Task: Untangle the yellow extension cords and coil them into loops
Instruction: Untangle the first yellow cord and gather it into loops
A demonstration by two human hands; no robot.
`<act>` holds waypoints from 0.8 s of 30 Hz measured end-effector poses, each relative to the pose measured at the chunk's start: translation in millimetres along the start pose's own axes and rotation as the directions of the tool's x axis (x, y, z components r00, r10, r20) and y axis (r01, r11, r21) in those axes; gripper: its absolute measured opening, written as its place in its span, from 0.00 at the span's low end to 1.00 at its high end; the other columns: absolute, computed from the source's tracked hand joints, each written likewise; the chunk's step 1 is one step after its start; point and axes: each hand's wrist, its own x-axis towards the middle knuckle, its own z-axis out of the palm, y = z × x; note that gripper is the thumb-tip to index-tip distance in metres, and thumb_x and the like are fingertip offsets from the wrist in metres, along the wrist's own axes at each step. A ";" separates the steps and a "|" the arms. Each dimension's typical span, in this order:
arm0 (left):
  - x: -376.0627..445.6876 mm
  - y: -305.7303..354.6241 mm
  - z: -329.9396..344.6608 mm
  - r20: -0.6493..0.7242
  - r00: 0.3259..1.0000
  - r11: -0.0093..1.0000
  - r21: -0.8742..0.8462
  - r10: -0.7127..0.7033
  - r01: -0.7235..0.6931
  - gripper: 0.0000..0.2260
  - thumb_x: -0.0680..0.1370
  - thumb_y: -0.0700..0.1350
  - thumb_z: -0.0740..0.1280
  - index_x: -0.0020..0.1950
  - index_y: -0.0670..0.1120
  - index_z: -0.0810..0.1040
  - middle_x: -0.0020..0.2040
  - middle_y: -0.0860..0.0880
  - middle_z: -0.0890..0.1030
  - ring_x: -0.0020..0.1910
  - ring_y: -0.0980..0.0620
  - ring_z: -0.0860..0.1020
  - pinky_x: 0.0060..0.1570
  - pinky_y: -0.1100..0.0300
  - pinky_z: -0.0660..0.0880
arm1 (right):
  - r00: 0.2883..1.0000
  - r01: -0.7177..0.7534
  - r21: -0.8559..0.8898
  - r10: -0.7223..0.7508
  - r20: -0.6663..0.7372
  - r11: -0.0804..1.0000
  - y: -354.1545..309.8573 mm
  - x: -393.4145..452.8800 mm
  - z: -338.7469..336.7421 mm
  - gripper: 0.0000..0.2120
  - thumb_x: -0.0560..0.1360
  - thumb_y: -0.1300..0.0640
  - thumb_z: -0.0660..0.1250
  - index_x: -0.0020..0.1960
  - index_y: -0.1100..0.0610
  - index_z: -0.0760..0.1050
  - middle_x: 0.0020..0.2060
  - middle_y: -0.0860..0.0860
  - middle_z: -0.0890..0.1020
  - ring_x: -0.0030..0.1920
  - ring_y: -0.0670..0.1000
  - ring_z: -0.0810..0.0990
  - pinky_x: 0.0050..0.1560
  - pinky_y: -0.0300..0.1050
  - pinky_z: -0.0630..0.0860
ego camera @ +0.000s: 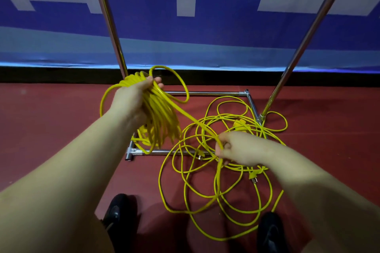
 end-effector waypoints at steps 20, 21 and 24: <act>-29.8 -27.9 16.8 0.267 0.915 0.876 0.457 -0.302 0.156 0.06 0.77 0.39 0.64 0.40 0.42 0.76 0.29 0.51 0.78 0.26 0.57 0.77 0.30 0.62 0.77 | 0.934 0.147 0.810 0.189 -0.303 0.568 -5.1 3.2 -31.5 0.18 0.79 0.65 0.56 0.63 0.49 0.72 0.36 0.49 0.72 0.33 0.46 0.71 0.43 0.43 0.79; -29.8 -30.0 17.5 0.267 0.912 0.876 0.453 -0.311 0.167 0.06 0.77 0.39 0.64 0.40 0.41 0.76 0.29 0.50 0.78 0.26 0.56 0.77 0.30 0.62 0.77 | 0.925 0.186 0.779 0.160 -0.344 0.598 -6.6 1.6 -31.5 0.18 0.79 0.65 0.58 0.62 0.47 0.72 0.36 0.48 0.73 0.33 0.46 0.72 0.40 0.39 0.79; -29.2 -35.4 19.0 0.250 0.907 0.869 0.451 -0.339 0.201 0.08 0.77 0.45 0.64 0.43 0.42 0.76 0.30 0.49 0.79 0.28 0.55 0.78 0.30 0.62 0.78 | 0.888 0.302 0.781 0.137 -0.439 0.547 -11.8 -1.5 -31.8 0.14 0.77 0.65 0.62 0.56 0.49 0.76 0.36 0.49 0.79 0.31 0.42 0.74 0.31 0.31 0.74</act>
